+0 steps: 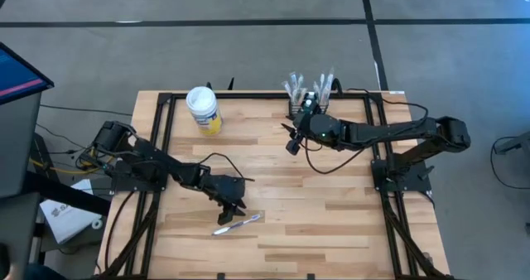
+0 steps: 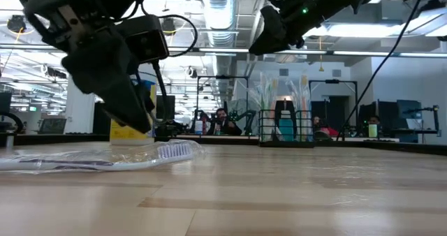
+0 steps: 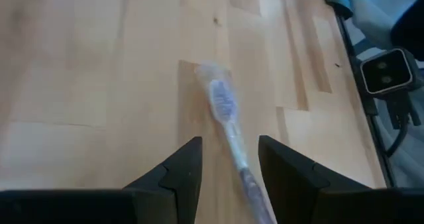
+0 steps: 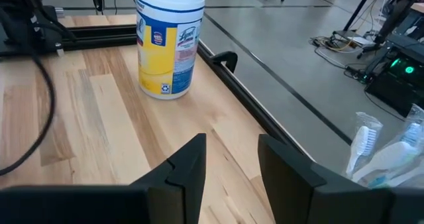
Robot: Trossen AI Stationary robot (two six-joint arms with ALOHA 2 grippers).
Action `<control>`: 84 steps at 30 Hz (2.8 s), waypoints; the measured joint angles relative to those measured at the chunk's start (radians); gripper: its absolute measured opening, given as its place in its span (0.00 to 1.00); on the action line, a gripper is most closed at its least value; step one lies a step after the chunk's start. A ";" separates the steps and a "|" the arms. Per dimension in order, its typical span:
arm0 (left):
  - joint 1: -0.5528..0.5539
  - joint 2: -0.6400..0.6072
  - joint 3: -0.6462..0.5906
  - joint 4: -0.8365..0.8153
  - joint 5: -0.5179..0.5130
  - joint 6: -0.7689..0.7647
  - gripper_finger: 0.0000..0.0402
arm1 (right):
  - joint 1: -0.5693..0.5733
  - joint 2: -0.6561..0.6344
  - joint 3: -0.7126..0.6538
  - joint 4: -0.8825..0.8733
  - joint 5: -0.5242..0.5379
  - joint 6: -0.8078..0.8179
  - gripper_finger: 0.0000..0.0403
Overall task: Pick & Place toothbrushing station
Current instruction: Put the violet toothbrush into the black mesh organizer
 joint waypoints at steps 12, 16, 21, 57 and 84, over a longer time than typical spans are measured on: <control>-0.020 0.086 0.002 0.091 0.002 -0.044 0.36 | -0.007 0.000 0.000 -0.003 0.000 -0.008 0.32; -0.020 0.115 0.003 0.128 0.010 -0.064 0.36 | -0.007 0.000 0.000 -0.003 0.000 -0.008 0.32; -0.012 0.173 0.003 0.193 0.085 -0.087 0.35 | -0.006 0.000 0.000 -0.007 0.000 -0.008 0.31; 0.088 0.089 0.001 0.205 0.092 0.023 0.00 | -0.006 0.000 0.000 -0.022 0.000 -0.009 0.31; 0.139 -0.329 0.002 0.180 -0.377 0.430 0.00 | 0.010 0.000 0.000 -0.003 -0.037 0.000 0.31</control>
